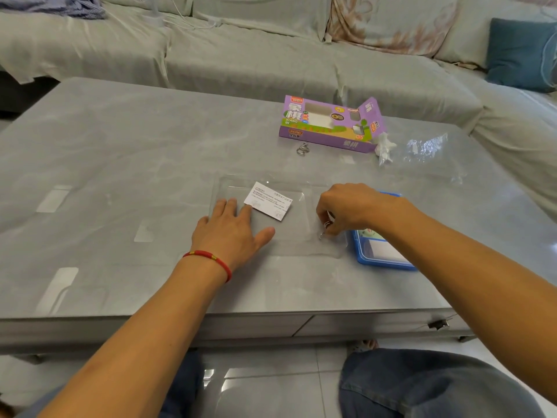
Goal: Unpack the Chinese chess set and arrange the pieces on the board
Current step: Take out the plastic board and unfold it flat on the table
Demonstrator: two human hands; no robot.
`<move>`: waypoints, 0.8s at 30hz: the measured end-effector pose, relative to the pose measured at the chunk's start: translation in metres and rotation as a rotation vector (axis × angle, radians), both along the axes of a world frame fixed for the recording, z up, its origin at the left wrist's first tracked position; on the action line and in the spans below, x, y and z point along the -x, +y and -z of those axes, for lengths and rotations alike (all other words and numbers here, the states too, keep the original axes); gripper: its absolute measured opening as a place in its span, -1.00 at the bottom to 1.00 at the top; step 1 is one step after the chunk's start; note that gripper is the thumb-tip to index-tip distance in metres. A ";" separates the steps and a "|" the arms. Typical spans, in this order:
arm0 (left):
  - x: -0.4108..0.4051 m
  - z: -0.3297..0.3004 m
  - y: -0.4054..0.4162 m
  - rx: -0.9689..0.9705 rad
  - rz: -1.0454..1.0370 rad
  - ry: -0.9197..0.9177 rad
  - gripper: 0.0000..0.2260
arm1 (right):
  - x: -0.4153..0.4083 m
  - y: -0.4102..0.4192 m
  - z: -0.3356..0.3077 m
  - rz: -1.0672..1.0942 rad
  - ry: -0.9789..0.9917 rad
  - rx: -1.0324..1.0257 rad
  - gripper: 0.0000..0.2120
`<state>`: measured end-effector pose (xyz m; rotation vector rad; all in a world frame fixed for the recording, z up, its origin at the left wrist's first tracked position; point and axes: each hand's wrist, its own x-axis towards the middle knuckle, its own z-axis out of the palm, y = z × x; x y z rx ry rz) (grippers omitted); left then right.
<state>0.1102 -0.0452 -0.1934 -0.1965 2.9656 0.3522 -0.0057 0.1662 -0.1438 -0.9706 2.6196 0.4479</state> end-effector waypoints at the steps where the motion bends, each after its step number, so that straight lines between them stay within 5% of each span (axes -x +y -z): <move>1: 0.000 0.000 0.000 0.005 0.001 -0.002 -0.33 | 0.001 0.001 0.000 -0.014 -0.011 0.006 -0.82; 8: -0.001 0.000 0.002 -0.008 -0.003 0.041 -0.36 | 0.015 0.012 -0.022 0.009 -0.109 0.153 -0.87; 16: 0.006 -0.012 0.004 -0.042 -0.018 0.165 -0.55 | 0.089 0.007 -0.004 0.670 -0.131 0.915 -0.88; 20: 0.011 -0.012 0.000 -0.042 -0.039 0.165 -0.57 | 0.133 -0.009 0.022 0.969 -0.158 1.108 -0.90; 24: 0.016 -0.013 -0.002 -0.049 -0.052 0.146 -0.56 | 0.164 -0.021 0.042 1.035 -0.140 1.104 -0.78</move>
